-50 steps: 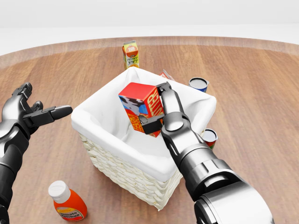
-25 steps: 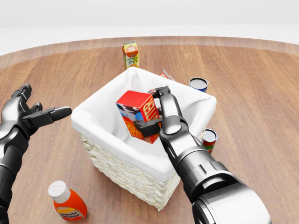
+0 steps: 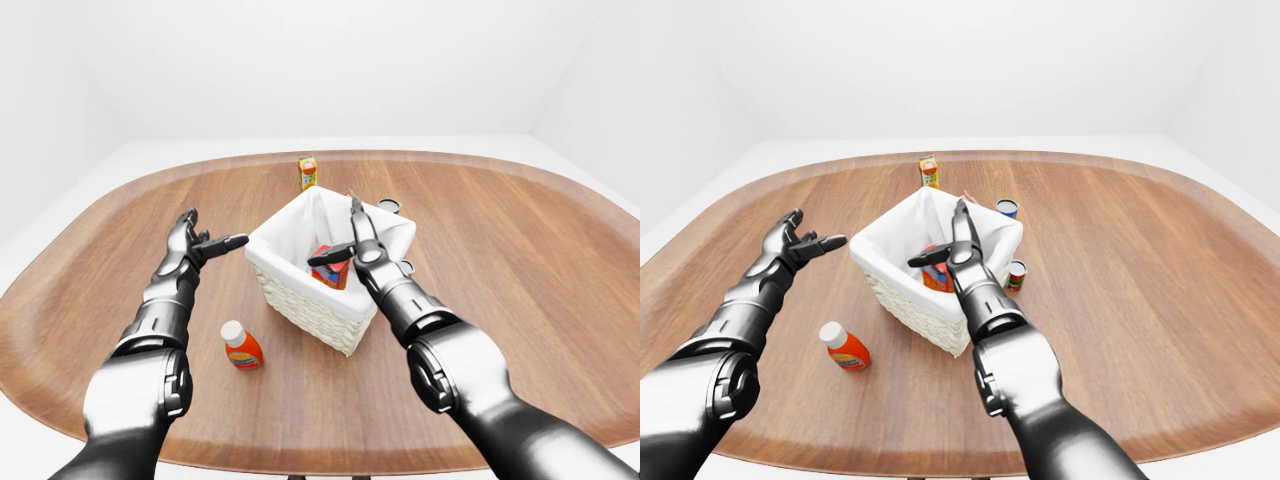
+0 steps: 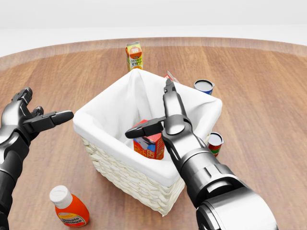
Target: Pick up the butter and put it in the basket.
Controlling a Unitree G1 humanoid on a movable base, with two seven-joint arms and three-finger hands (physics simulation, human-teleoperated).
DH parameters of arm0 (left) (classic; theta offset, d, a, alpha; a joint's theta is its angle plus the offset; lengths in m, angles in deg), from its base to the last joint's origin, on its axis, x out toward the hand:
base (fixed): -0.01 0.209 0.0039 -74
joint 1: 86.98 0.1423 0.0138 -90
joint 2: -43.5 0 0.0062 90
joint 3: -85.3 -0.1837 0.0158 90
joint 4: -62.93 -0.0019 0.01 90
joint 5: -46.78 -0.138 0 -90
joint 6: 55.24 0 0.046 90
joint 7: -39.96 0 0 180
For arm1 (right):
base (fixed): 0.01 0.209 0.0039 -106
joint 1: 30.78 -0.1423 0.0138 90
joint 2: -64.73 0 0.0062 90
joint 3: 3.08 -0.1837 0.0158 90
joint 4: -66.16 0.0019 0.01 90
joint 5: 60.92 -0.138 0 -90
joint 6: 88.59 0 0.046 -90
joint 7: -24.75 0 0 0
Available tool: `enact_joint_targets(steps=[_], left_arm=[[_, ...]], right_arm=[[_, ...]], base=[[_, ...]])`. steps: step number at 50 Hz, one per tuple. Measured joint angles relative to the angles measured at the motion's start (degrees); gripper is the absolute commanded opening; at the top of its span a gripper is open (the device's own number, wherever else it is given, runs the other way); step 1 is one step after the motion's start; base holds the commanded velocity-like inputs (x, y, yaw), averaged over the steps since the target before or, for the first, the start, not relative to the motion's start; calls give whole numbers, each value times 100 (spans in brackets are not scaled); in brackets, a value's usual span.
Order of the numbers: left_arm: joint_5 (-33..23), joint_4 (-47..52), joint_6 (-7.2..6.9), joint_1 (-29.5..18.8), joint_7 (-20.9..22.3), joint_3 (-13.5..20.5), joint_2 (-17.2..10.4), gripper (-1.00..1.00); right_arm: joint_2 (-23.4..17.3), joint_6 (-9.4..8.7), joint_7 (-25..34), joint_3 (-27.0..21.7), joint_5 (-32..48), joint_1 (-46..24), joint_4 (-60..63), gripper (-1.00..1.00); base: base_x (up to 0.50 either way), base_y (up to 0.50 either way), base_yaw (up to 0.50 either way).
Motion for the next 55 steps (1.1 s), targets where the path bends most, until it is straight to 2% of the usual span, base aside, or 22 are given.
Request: enact_joint_targets(steps=[20, 37, 55], left_arm=[[0, 145, 6, 81, 16, -36, 27, 100], [-2, 347, -35, 160, 6, -75, 50, 100], [20, 1242, -278, 562, -56, -128, 121, 100]], right_arm=[[-124, 0, 167, 147, -148, 248, 633, 100], [-367, 0, 444, 272, -310, 968, 2300, 100], [-632, 0, 749, 227, -456, 1900, 4344, 100]], base=[[0, 0, 0], [0, 0, 0], [0, 0, 0]])
